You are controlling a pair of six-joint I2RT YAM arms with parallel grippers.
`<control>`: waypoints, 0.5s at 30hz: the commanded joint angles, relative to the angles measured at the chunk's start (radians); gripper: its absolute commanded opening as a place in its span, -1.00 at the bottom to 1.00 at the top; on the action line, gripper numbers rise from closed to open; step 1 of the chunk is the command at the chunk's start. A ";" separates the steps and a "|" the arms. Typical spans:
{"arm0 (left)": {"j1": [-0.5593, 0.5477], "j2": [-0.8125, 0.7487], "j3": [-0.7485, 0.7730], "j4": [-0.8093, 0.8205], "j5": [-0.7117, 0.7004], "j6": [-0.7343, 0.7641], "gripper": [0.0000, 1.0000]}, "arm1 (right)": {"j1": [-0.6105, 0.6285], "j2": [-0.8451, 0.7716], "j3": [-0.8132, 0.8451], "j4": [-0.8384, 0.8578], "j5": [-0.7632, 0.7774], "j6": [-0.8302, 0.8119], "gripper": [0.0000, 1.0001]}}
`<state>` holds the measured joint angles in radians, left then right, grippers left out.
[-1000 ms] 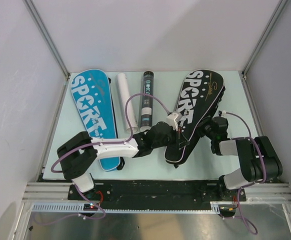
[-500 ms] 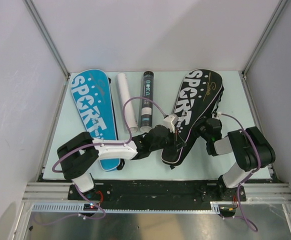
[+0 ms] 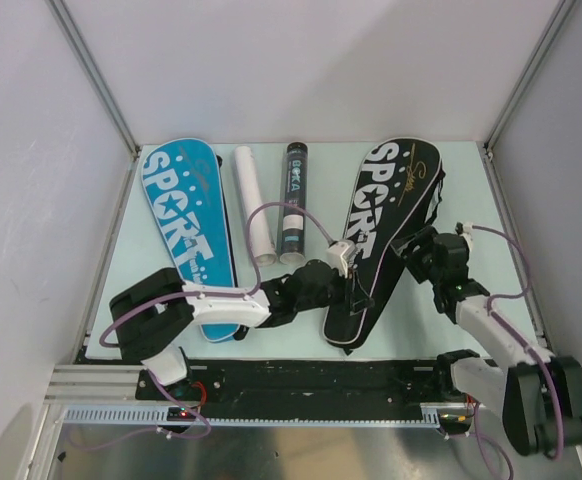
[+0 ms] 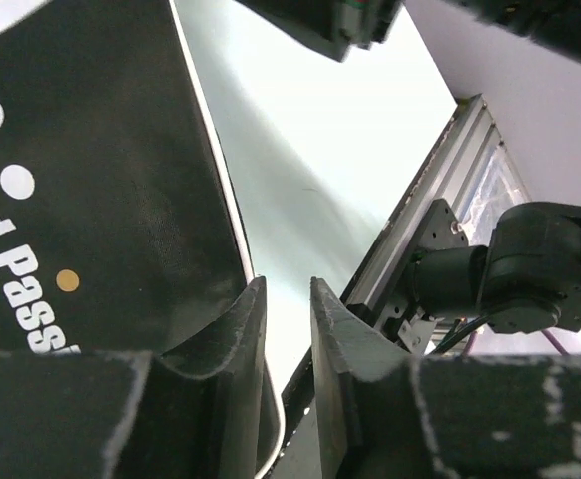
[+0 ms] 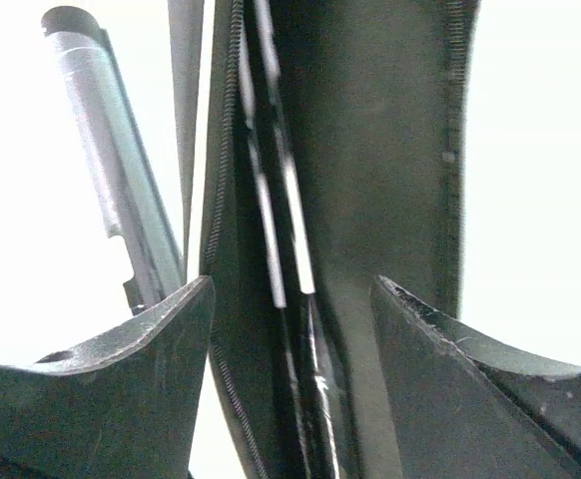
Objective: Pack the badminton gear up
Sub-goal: Place the racket in the racket bag.
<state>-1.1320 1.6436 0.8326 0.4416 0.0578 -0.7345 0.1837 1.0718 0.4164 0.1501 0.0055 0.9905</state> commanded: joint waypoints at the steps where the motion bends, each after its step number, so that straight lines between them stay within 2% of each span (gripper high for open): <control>1: -0.005 -0.064 -0.028 0.030 -0.008 0.008 -0.41 | -0.031 -0.142 0.049 -0.366 0.055 -0.030 0.37; 8: -0.005 -0.108 -0.078 -0.039 -0.052 0.030 -0.32 | -0.031 -0.269 0.050 -0.465 0.027 -0.053 0.38; 15: -0.005 -0.091 -0.125 -0.083 -0.052 0.031 -0.32 | -0.031 -0.185 0.048 -0.403 -0.046 -0.096 0.40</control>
<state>-1.1332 1.5703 0.7307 0.3847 0.0292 -0.7250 0.1532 0.8345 0.4271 -0.2768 0.0082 0.9348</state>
